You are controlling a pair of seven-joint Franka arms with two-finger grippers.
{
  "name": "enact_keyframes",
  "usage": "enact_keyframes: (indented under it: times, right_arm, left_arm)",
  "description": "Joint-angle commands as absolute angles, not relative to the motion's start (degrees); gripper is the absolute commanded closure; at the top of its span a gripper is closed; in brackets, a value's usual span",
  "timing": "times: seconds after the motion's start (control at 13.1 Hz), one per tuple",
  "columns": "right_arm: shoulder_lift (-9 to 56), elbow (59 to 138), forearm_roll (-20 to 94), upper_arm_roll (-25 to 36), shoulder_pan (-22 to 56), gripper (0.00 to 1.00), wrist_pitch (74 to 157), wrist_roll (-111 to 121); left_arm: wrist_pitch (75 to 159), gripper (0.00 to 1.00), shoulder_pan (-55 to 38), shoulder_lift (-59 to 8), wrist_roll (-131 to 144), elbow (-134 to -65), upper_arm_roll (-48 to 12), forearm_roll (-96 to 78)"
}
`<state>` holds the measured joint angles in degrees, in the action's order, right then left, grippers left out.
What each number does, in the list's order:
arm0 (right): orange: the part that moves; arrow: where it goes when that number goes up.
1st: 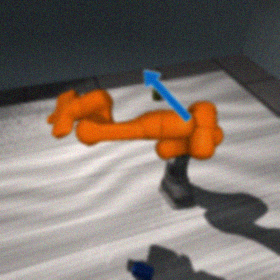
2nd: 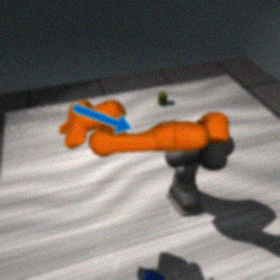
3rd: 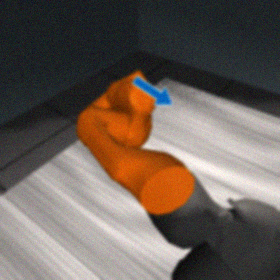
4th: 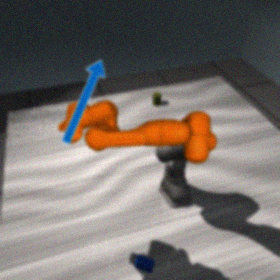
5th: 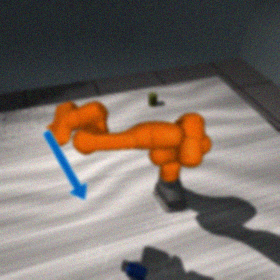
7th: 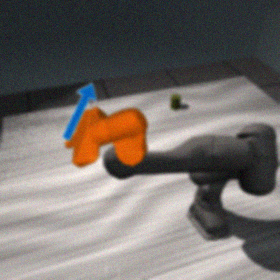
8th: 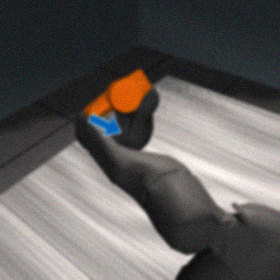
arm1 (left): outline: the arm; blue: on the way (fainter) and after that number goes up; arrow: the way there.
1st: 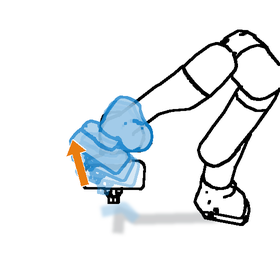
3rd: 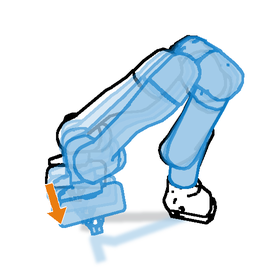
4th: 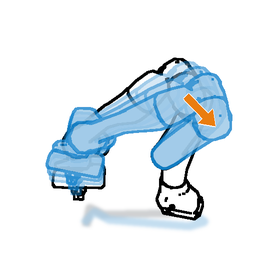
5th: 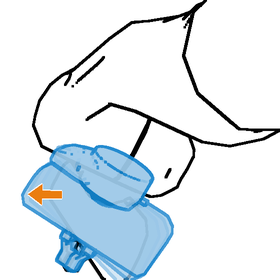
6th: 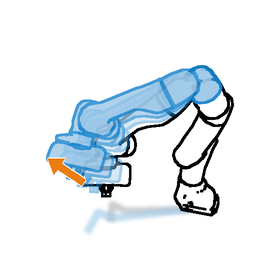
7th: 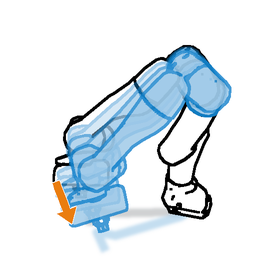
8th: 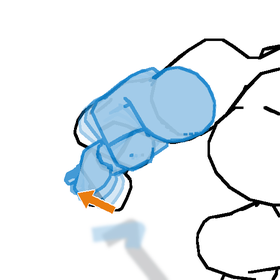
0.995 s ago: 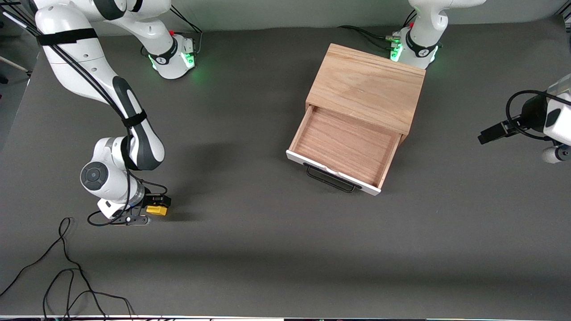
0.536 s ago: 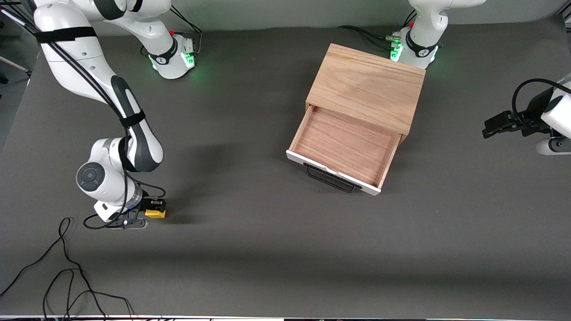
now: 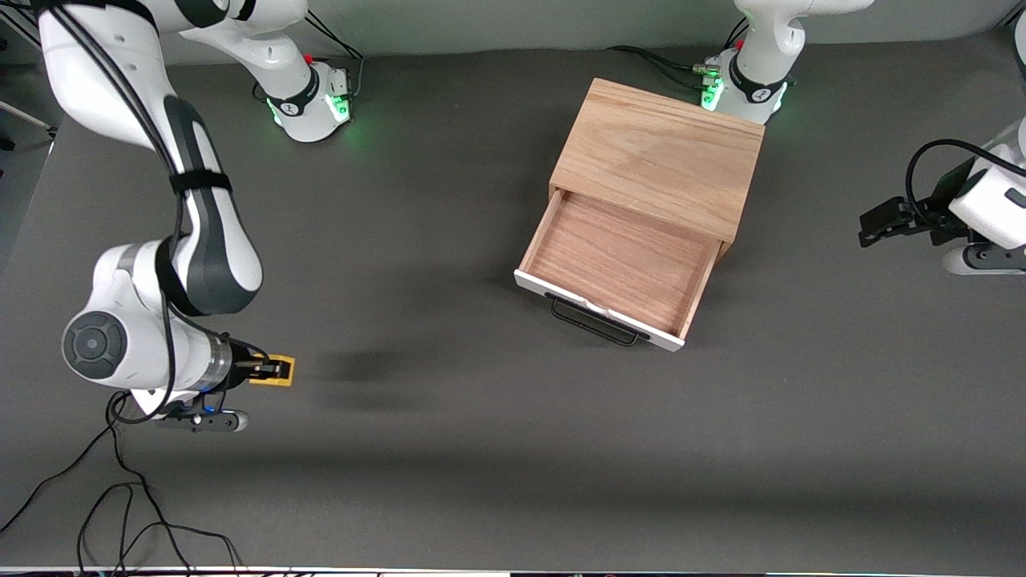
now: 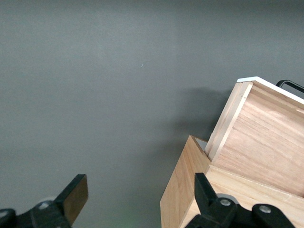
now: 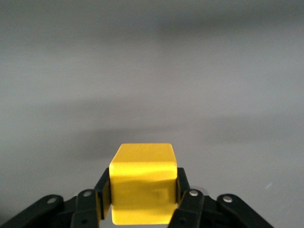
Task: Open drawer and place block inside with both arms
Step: 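Lift the yellow cube and carry it over the open drawer with the right gripper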
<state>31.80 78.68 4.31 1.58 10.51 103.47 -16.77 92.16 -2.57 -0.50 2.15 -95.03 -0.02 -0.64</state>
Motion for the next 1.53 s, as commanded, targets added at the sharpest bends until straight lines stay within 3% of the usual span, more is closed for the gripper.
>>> enact_keyframes:
  times: [0.0,0.77,1.07,1.45]
  right_arm:
    - [32.8,71.8,5.3,-4.5,10.6,0.91,96.9,-28.1]
    - [38.6,55.6,5.4,-26.4,11.2,0.91,95.5,-55.7]
    - [39.1,54.8,4.7,-26.5,19.4,0.91,97.6,-63.4]
    - [43.2,54.8,-4.8,-26.4,30.0,0.91,103.8,-64.3]
  left_arm:
    - [93.9,0.00,-7.2,1.7,1.3,-97.4,4.0,0.1]
    - [93.7,0.00,-5.5,2.1,1.2,-97.3,2.5,0.2]
    - [93.1,0.00,-5.5,2.5,-2.3,-97.3,2.9,1.4]
    - [92.6,0.00,-5.4,2.7,-2.1,-97.3,3.0,1.6]
